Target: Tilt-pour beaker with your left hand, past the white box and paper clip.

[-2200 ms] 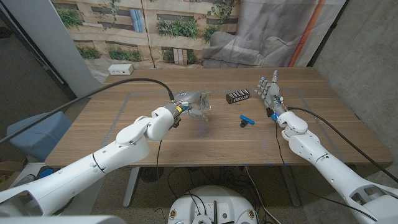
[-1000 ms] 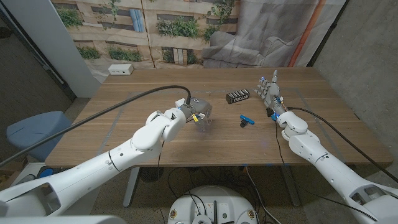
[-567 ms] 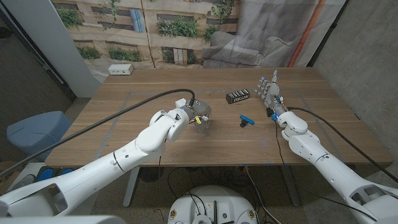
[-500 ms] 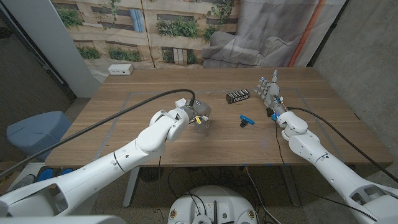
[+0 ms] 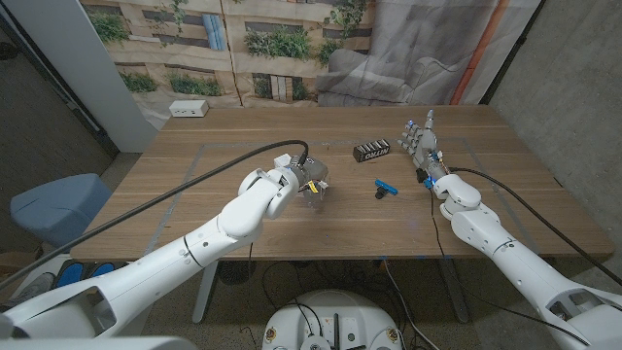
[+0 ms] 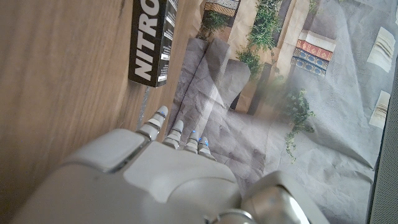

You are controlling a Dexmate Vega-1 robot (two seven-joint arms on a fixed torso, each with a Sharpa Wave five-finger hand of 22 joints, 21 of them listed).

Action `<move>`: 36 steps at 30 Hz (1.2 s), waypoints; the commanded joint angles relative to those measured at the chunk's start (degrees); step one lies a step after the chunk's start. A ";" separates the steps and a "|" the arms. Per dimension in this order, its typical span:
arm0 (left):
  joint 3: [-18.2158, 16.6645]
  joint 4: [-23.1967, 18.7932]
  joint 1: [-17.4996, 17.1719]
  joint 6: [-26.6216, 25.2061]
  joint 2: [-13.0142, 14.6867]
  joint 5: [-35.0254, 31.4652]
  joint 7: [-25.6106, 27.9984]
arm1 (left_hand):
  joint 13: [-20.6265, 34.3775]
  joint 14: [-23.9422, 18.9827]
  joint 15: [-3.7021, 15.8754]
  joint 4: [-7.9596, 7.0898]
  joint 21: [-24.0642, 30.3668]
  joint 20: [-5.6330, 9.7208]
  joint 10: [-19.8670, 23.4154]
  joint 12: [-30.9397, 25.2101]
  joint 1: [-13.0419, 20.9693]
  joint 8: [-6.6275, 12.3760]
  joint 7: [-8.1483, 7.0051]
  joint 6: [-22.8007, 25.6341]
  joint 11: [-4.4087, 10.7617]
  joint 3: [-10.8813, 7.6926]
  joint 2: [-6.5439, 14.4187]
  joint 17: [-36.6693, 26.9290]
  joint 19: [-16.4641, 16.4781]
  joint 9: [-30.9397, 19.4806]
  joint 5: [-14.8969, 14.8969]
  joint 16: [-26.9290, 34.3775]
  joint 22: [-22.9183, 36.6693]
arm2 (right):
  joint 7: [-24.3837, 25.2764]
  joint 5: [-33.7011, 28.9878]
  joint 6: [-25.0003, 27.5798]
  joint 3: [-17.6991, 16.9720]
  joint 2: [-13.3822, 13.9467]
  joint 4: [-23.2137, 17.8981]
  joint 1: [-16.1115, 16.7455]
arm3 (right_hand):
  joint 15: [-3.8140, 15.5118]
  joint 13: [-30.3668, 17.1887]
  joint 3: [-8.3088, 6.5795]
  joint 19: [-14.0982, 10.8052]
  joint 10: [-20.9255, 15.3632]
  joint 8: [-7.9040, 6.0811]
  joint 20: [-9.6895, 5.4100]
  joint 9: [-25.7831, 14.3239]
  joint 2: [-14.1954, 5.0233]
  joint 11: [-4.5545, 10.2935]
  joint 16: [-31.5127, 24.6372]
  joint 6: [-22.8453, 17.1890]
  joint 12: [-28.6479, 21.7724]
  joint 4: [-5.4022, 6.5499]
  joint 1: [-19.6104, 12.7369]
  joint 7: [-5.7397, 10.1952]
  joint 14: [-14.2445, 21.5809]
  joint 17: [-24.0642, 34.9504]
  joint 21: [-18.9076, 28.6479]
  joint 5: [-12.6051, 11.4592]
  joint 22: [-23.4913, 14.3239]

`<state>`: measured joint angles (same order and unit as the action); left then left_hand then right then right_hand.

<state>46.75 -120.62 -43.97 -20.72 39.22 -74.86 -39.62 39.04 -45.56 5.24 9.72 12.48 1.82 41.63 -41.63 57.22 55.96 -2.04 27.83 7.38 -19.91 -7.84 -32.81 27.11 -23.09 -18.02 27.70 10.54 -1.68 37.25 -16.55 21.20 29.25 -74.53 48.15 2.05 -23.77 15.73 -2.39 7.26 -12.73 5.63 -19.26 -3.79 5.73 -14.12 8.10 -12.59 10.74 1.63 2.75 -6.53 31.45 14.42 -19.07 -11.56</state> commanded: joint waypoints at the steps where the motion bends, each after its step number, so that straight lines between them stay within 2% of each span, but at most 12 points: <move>1: -0.49 0.56 -0.46 1.22 -1.14 -3.41 -3.11 | -0.02 -0.41 6.33 0.00 -0.01 -0.29 1.78 0.02 13.91 0.27 0.28 0.12 1.82 0.26 14.31 -0.04 0.29 -0.03 -0.23 -0.45 0.20 | -0.01 -0.01 -0.03 0.01 -0.02 0.00 -0.02 | 1.12 -0.28 0.32 -0.05 0.53 -0.31 0.37 -0.09 -4.91 -0.16 -0.17 0.31 -0.35 0.06 -0.37 0.04 -0.31 0.33 0.41 -0.35 -0.26; 17: -1.88 0.09 -2.48 0.97 -1.81 -4.93 -1.99 | 0.05 -0.94 6.38 -0.12 0.12 -0.25 1.81 -0.04 13.35 0.36 0.46 0.30 1.96 0.51 14.63 0.11 0.60 0.47 -0.28 -0.88 0.25 | -0.01 -0.01 -0.04 0.01 -0.02 0.00 -0.01 | 1.12 -0.28 0.32 -0.05 0.53 -0.31 0.37 -0.09 -4.91 -0.16 -0.17 0.31 -0.35 0.06 -0.37 0.04 -0.31 0.33 0.41 -0.35 -0.26; 36: -6.43 -1.91 -6.68 -1.02 -1.69 3.02 10.61 | -0.62 -1.20 6.71 0.30 0.34 0.15 2.26 -0.04 14.05 0.28 0.29 0.40 2.03 0.48 14.75 0.24 1.18 1.19 -0.51 -1.62 0.29 | -0.03 -0.01 -0.05 0.01 -0.03 0.04 -0.03 | 1.12 -0.28 0.32 -0.05 0.53 -0.31 0.37 -0.09 -4.91 -0.16 -0.17 0.31 -0.35 0.06 -0.37 0.04 -0.31 0.33 0.41 -0.35 -0.26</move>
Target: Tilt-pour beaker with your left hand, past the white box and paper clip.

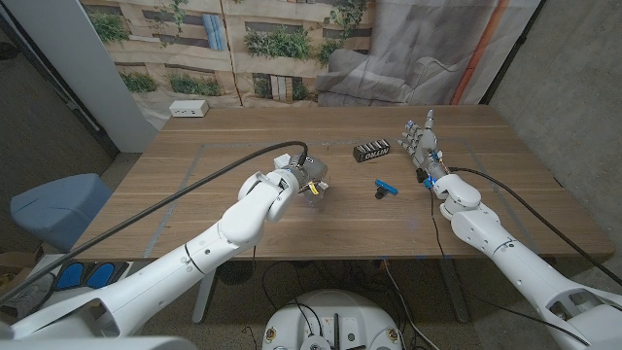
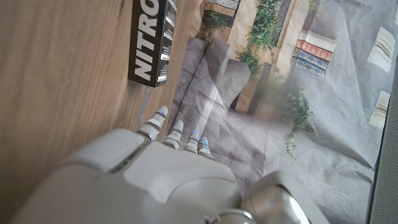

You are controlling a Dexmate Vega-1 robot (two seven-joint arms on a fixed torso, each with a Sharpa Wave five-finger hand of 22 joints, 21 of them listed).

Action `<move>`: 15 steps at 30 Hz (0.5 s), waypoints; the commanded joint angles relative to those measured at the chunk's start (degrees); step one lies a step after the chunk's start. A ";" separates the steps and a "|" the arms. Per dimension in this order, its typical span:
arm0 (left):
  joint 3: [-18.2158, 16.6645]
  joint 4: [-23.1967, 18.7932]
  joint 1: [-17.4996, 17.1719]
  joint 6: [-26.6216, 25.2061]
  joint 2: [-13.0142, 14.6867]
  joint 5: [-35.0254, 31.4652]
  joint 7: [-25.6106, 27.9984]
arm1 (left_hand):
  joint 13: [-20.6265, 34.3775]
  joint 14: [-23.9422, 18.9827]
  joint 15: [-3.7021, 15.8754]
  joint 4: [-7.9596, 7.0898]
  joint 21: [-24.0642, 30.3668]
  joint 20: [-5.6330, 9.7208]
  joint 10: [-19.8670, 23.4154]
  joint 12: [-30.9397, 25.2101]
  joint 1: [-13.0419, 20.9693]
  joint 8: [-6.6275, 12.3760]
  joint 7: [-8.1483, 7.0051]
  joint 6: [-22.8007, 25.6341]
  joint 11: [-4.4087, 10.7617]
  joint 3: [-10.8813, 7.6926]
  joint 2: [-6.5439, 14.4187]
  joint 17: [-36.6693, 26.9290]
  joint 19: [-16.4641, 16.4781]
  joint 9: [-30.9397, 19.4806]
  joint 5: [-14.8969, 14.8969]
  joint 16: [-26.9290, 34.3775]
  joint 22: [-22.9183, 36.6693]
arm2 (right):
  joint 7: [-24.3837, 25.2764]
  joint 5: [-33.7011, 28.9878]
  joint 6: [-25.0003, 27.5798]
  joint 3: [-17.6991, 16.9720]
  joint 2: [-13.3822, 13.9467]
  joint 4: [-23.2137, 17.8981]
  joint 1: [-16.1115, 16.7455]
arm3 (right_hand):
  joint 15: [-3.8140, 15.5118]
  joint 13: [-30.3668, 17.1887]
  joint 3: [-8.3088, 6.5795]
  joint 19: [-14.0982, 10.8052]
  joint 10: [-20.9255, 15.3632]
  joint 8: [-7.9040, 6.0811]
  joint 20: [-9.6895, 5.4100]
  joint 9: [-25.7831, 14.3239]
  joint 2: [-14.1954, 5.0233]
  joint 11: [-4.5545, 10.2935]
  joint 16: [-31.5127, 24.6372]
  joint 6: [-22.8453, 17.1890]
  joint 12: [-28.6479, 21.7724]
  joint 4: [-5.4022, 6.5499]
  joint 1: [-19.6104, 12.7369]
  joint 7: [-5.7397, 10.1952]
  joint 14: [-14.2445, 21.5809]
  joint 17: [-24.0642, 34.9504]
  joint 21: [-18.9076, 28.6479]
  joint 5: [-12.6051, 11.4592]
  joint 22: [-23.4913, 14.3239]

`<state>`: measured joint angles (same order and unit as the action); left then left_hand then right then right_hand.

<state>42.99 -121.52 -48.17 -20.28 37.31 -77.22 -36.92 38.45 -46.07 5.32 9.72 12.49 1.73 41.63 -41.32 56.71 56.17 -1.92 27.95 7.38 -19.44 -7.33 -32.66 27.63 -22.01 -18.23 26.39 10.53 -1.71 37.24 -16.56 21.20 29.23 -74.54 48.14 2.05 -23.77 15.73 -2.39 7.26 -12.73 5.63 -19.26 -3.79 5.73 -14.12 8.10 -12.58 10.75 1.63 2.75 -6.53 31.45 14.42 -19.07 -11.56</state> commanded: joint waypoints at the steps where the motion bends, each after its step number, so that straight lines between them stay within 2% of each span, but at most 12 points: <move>1: -2.92 -1.04 -2.79 -1.68 0.29 5.88 8.91 | -0.24 -0.05 6.41 0.00 0.22 0.26 1.96 -0.15 14.09 0.09 0.21 0.43 1.98 0.02 14.21 0.75 0.37 0.24 -0.38 -1.24 0.27 | -0.01 0.00 -0.04 0.01 0.00 0.05 -0.02 | 1.12 -0.28 0.32 -0.05 0.53 -0.31 0.37 -0.09 -4.91 -0.16 -0.17 0.31 -0.35 0.06 -0.37 0.04 -0.31 0.33 0.41 -0.35 -0.27; 10: -4.78 -0.61 -5.51 -3.59 0.43 11.31 18.18 | -1.19 0.11 6.75 -0.07 0.18 0.49 0.89 0.70 13.66 -0.21 0.17 -0.12 1.96 -0.47 14.16 2.68 0.33 0.82 -0.98 -3.57 0.21 | 0.03 0.01 0.00 0.00 0.02 -0.05 0.02 | 1.12 -0.28 0.32 -0.05 0.53 -0.31 0.37 -0.09 -4.91 -0.16 -0.17 0.31 -0.35 0.06 -0.37 0.04 -0.31 0.33 0.41 -0.35 -0.27; 13: -5.16 -0.38 -5.97 -3.74 0.52 13.52 20.73 | -2.21 1.48 6.08 -1.11 0.02 0.19 -0.83 2.10 11.13 -0.59 0.13 -1.27 1.69 -0.40 13.99 4.52 -0.12 1.25 -1.29 -6.09 0.18 | 0.03 0.01 0.00 0.00 0.02 -0.05 0.02 | 1.12 -0.28 0.32 -0.05 0.53 -0.31 0.37 -0.09 -4.91 -0.16 -0.17 0.31 -0.35 0.06 -0.37 0.04 -0.31 0.33 0.41 -0.35 -0.27; 15: -5.63 -0.22 -6.50 -4.34 0.11 15.29 22.83 | -2.53 1.35 6.29 -1.09 0.02 0.16 -0.91 2.39 10.74 -0.52 0.18 -1.19 1.71 -0.52 13.87 5.04 -0.13 1.35 -1.39 -6.58 0.17 | 0.03 0.01 0.00 0.00 0.02 -0.05 0.02 | 1.12 -0.28 0.32 -0.05 0.53 -0.31 0.37 -0.09 -4.91 -0.16 -0.17 0.31 -0.35 0.06 -0.37 0.04 -0.31 0.33 0.41 -0.35 -0.27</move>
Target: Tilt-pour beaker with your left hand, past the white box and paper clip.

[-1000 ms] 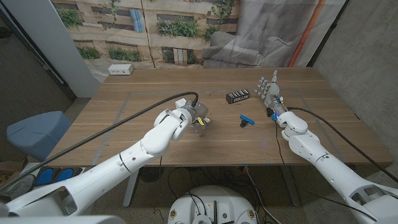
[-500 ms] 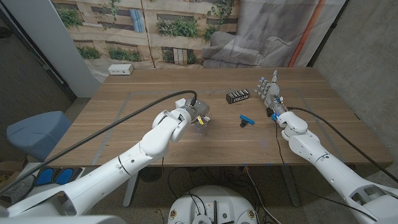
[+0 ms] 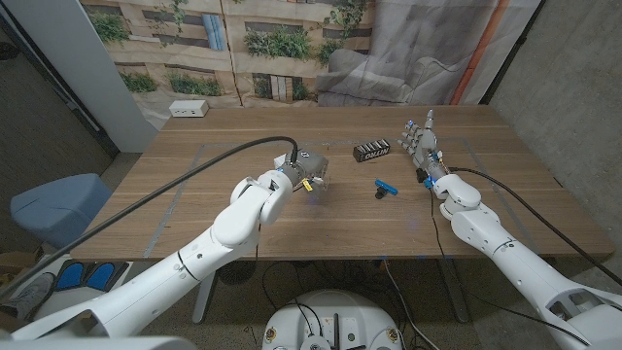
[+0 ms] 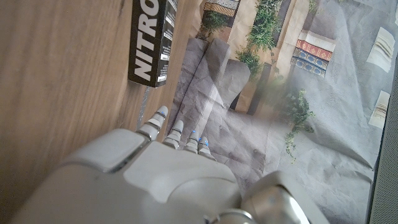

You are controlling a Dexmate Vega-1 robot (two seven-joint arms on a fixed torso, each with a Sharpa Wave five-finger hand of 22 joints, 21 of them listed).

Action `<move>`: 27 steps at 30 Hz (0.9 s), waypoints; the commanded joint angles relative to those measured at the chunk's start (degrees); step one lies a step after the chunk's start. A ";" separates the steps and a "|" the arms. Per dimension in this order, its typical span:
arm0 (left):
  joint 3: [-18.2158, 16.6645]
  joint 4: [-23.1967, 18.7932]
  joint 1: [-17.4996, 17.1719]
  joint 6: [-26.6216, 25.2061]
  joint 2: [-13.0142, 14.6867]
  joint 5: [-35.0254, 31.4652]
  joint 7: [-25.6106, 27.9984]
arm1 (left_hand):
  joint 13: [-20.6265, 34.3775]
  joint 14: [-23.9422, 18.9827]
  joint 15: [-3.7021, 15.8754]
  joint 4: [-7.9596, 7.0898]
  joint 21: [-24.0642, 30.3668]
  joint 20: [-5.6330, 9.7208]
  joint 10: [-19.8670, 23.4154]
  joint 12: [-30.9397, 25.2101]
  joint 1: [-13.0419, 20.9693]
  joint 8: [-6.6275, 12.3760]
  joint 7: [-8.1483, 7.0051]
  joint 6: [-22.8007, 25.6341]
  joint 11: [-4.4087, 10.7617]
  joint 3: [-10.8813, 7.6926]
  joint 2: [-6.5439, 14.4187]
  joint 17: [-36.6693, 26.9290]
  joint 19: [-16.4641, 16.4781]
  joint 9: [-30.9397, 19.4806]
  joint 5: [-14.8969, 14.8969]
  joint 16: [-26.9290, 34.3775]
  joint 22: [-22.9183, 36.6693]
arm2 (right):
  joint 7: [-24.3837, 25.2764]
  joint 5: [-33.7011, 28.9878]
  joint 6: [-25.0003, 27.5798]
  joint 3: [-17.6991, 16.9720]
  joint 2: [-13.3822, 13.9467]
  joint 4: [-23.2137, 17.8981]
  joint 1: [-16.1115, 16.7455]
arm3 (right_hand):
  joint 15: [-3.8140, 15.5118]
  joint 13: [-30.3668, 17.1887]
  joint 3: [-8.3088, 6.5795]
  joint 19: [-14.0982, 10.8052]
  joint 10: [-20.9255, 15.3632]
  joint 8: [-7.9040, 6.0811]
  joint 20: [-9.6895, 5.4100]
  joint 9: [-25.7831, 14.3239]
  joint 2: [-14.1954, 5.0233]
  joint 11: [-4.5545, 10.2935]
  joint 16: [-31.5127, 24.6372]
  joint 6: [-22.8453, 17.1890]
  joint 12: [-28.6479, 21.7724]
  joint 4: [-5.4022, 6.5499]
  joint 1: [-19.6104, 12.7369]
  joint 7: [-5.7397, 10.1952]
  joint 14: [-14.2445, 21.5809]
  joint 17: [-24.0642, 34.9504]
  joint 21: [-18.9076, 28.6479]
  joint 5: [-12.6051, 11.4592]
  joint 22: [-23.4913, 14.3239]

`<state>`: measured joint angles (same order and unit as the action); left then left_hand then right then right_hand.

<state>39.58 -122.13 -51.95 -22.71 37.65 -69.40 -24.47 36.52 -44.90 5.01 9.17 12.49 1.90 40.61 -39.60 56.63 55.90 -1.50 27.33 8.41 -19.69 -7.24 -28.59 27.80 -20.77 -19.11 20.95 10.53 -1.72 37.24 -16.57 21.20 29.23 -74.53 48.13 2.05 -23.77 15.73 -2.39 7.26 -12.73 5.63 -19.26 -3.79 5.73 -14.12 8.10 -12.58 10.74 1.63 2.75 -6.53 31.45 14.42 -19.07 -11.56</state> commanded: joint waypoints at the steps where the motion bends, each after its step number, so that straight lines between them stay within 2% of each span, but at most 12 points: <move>1: -2.40 0.44 -2.83 -2.00 -0.26 8.40 11.12 | -0.70 0.29 6.65 -0.50 0.02 0.00 0.14 0.74 10.76 -0.25 -0.24 -0.59 0.65 -0.33 13.77 1.13 -0.30 0.15 -0.55 -1.35 0.16 | 0.04 0.01 0.02 0.00 0.02 -0.05 0.02 | 1.12 -0.28 0.32 -0.05 0.53 -0.32 0.37 -0.09 -4.91 -0.16 -0.17 0.31 -0.35 0.06 -0.37 0.04 -0.31 0.33 0.41 -0.35 -0.27; 7: -3.23 0.88 -3.10 -1.60 0.16 14.49 14.37 | -2.00 1.59 6.30 -0.41 -0.28 -0.09 -1.41 2.50 9.43 -0.41 -0.16 -1.40 0.73 -0.85 13.53 2.87 -1.22 0.59 -0.70 -3.67 0.12 | 0.03 0.01 0.02 0.00 0.01 -0.02 0.00 | 1.12 -0.28 0.32 -0.05 0.53 -0.32 0.37 -0.09 -4.91 -0.16 -0.17 0.31 -0.35 0.06 -0.37 0.04 -0.31 0.33 0.41 -0.35 -0.27; 12: -3.92 1.79 -4.43 -0.81 0.27 18.21 21.60 | -2.56 1.34 6.43 -0.29 -0.24 0.00 -1.03 2.86 8.82 -0.32 -0.45 -1.35 0.89 -0.89 13.07 3.54 -1.19 0.78 -0.66 -4.25 0.09 | 0.02 0.00 0.01 0.00 0.00 0.00 -0.02 | 1.12 -0.28 0.32 -0.05 0.53 -0.32 0.37 -0.09 -4.91 -0.16 -0.17 0.31 -0.35 0.06 -0.37 0.04 -0.31 0.33 0.41 -0.35 -0.27; 22: -6.20 5.05 -7.66 3.06 -1.41 27.32 38.59 | -3.51 1.27 6.51 -0.08 -0.43 0.24 0.25 3.24 8.24 0.10 -0.91 -0.51 1.14 -0.57 12.92 3.37 -1.75 1.17 -0.43 -4.27 0.01 | 0.03 0.01 0.01 0.00 0.00 -0.01 -0.01 | 1.12 -0.28 0.32 -0.05 0.53 -0.32 0.37 -0.09 -4.91 -0.16 -0.17 0.31 -0.35 0.06 -0.37 0.04 -0.31 0.33 0.41 -0.35 -0.27; 27: -5.96 6.41 -7.91 4.23 -1.29 30.22 42.04 | -4.03 1.22 6.79 -0.13 -0.77 -0.52 0.57 3.67 7.62 0.35 -1.09 0.07 1.69 -0.43 12.85 3.49 -2.63 1.47 -0.32 -4.47 -0.08 | 0.03 0.00 0.02 0.00 0.00 -0.02 -0.01 | 1.12 -0.28 0.32 -0.05 0.53 -0.32 0.37 -0.09 -4.91 -0.16 -0.17 0.31 -0.35 0.06 -0.37 0.04 -0.31 0.33 0.41 -0.35 -0.27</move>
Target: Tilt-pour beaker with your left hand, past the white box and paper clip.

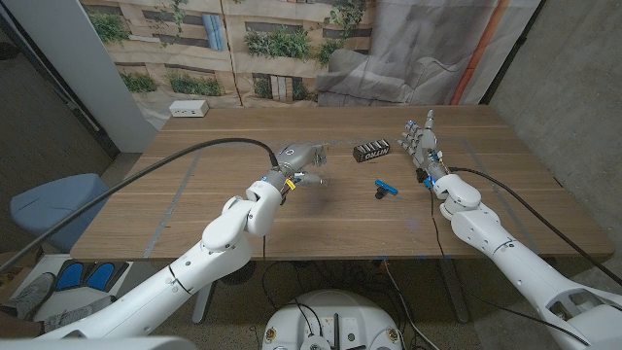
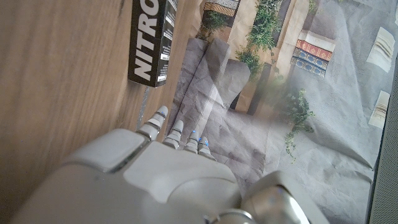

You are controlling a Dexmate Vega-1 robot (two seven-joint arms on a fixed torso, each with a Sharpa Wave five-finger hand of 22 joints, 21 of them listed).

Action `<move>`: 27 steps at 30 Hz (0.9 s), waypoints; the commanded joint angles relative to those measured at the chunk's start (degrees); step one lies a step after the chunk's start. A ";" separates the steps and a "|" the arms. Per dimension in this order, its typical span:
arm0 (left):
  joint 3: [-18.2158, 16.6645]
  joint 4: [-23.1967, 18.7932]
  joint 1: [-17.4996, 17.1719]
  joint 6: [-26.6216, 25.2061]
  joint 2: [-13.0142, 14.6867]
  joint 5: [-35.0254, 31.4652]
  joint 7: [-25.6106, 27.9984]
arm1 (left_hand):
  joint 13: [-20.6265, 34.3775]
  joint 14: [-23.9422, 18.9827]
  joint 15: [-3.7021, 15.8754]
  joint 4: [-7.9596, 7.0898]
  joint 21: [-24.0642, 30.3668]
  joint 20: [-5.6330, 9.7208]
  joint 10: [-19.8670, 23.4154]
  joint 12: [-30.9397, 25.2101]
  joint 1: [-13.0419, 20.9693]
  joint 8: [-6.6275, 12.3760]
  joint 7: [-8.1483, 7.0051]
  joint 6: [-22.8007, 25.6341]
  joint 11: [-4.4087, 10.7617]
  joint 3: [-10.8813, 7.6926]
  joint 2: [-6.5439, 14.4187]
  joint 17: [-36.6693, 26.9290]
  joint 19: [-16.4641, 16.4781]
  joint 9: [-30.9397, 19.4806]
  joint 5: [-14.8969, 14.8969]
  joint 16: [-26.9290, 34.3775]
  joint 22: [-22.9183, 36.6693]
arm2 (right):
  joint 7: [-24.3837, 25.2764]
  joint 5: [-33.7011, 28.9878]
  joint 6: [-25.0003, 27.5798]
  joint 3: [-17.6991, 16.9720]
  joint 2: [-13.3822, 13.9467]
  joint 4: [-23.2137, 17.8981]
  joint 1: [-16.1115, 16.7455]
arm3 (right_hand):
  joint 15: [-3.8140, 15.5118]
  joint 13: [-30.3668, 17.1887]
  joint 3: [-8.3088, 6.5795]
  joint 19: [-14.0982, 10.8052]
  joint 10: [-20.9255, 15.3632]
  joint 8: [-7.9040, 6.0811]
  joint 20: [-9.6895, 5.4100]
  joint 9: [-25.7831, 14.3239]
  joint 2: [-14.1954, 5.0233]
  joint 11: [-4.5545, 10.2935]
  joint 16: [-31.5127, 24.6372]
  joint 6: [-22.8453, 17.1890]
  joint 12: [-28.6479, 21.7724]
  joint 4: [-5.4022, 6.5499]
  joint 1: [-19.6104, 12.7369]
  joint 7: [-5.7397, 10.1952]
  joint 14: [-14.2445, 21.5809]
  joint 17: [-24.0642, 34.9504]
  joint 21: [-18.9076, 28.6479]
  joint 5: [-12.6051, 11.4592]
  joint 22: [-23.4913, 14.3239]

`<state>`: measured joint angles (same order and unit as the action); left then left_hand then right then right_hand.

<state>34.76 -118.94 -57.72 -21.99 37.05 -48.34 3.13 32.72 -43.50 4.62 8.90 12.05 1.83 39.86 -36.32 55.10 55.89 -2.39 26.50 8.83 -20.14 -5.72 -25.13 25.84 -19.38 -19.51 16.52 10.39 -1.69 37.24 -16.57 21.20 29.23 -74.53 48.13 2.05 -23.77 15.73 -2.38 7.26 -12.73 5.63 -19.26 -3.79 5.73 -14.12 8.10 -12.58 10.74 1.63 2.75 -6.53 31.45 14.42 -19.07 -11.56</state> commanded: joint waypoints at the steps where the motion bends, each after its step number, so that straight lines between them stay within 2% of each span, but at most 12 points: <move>1: -1.12 3.54 -2.39 3.83 -0.86 9.64 15.68 | -0.39 -0.29 7.20 0.11 -0.33 -0.49 1.55 0.46 8.96 0.41 -0.15 0.99 1.35 -0.01 11.28 0.20 -0.66 0.15 0.08 -0.16 0.04 | 0.01 0.00 0.01 0.00 0.00 -0.01 0.00 | 1.12 -0.28 0.32 -0.05 0.53 -0.32 0.37 -0.09 -4.91 -0.16 -0.17 0.32 -0.35 0.06 -0.37 0.04 -0.31 0.33 0.41 -0.35 -0.26; 6: -1.34 5.22 -3.36 6.27 -1.59 12.80 20.94 | -0.77 -0.44 7.21 -0.27 -0.37 -0.34 1.67 0.86 7.82 0.51 -0.42 1.20 1.68 0.17 11.12 0.58 -0.81 0.38 0.18 -0.49 -0.01 | 0.00 -0.01 0.00 0.01 -0.02 0.01 -0.01 | 1.12 -0.28 0.32 -0.05 0.53 -0.32 0.37 -0.09 -4.91 -0.16 -0.17 0.32 -0.35 0.06 -0.37 0.04 -0.31 0.33 0.41 -0.35 -0.26; 10: -2.33 7.18 -4.27 8.72 -3.03 17.66 24.34 | -0.92 -0.62 7.39 -0.19 -0.58 0.55 2.16 0.94 7.47 0.68 -0.60 1.59 1.49 0.12 11.09 0.83 -1.35 0.58 0.23 -0.67 -0.08 | -0.01 -0.01 -0.02 0.01 -0.02 0.03 -0.01 | 1.12 -0.28 0.32 -0.05 0.53 -0.32 0.37 -0.09 -4.91 -0.16 -0.17 0.32 -0.35 0.06 -0.37 0.04 -0.31 0.33 0.41 -0.35 -0.26; 16: -3.57 8.91 -5.94 10.08 -5.00 24.48 27.05 | -0.96 -0.53 7.25 -0.50 -0.67 0.56 2.19 1.15 6.52 0.78 -0.41 1.82 1.30 0.50 11.09 0.66 -1.57 0.80 0.45 -0.60 -0.18 | -0.03 0.00 -0.03 0.00 -0.02 0.07 -0.03 | 1.12 -0.28 0.32 -0.05 0.53 -0.32 0.37 -0.09 -4.91 -0.16 -0.17 0.32 -0.35 0.06 -0.37 0.04 -0.31 0.33 0.41 -0.35 -0.26; 20: -3.60 11.21 -6.53 13.45 -5.71 27.52 29.59 | -0.92 -0.26 7.23 -0.61 -0.84 0.48 1.74 1.47 5.96 0.70 -0.22 1.65 1.11 0.48 11.32 0.74 -2.00 1.03 0.56 -0.84 -0.25 | -0.04 0.00 -0.03 0.00 -0.02 0.07 -0.02 | 1.12 -0.28 0.32 -0.05 0.53 -0.32 0.37 -0.09 -4.91 -0.16 -0.17 0.32 -0.35 0.06 -0.37 0.04 -0.31 0.33 0.41 -0.35 -0.26; 22: -3.62 10.87 -6.87 12.17 -5.87 28.89 29.04 | -0.97 -0.20 7.22 -0.56 -0.89 0.48 1.42 1.72 5.82 0.69 -0.22 1.62 1.21 0.39 11.37 0.87 -2.15 1.13 0.59 -0.99 -0.27 | -0.04 0.00 -0.04 0.00 -0.02 0.07 -0.02 | 1.12 -0.28 0.32 -0.05 0.53 -0.32 0.37 -0.09 -4.91 -0.16 -0.17 0.32 -0.35 0.06 -0.37 0.04 -0.31 0.33 0.41 -0.35 -0.26; 24: -3.73 12.40 -6.94 15.38 -6.28 30.99 29.99 | -1.20 -0.18 7.10 -0.59 -0.81 0.44 1.25 2.02 5.55 0.64 -0.20 1.53 0.81 0.33 11.49 0.96 -1.99 1.26 0.64 -1.09 -0.30 | -0.04 0.00 -0.04 0.00 -0.02 0.07 -0.02 | 1.12 -0.28 0.32 -0.05 0.53 -0.32 0.37 -0.09 -4.91 -0.16 -0.17 0.32 -0.35 0.06 -0.37 0.04 -0.31 0.33 0.41 -0.35 -0.26; 27: -3.37 13.23 -6.74 16.84 -6.37 31.83 30.68 | -1.33 -0.08 7.02 -0.75 -0.74 0.30 1.17 2.21 5.21 0.60 -0.01 1.44 0.84 0.33 11.75 0.92 -1.82 1.36 0.71 -1.12 -0.32 | -0.04 0.00 -0.04 0.00 -0.02 0.07 -0.02 | 1.12 -0.28 0.32 -0.05 0.53 -0.32 0.37 -0.09 -4.91 -0.16 -0.17 0.32 -0.35 0.06 -0.37 0.04 -0.31 0.33 0.41 -0.35 -0.26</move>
<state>31.64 -109.44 -63.41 -12.54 32.33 -27.35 27.76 31.33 -43.50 4.62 8.70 11.15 2.23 40.33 -34.51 55.10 56.41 -2.57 26.74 9.12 -19.57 -5.72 -24.17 23.82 -18.06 -18.84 15.46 10.12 -1.69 37.24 -16.57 21.20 29.21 -74.54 48.10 2.05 -23.77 15.73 -2.39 7.26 -12.72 5.63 -19.26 -3.79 5.73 -14.12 8.10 -12.58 10.74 1.63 2.75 -6.53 31.45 14.42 -19.07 -11.56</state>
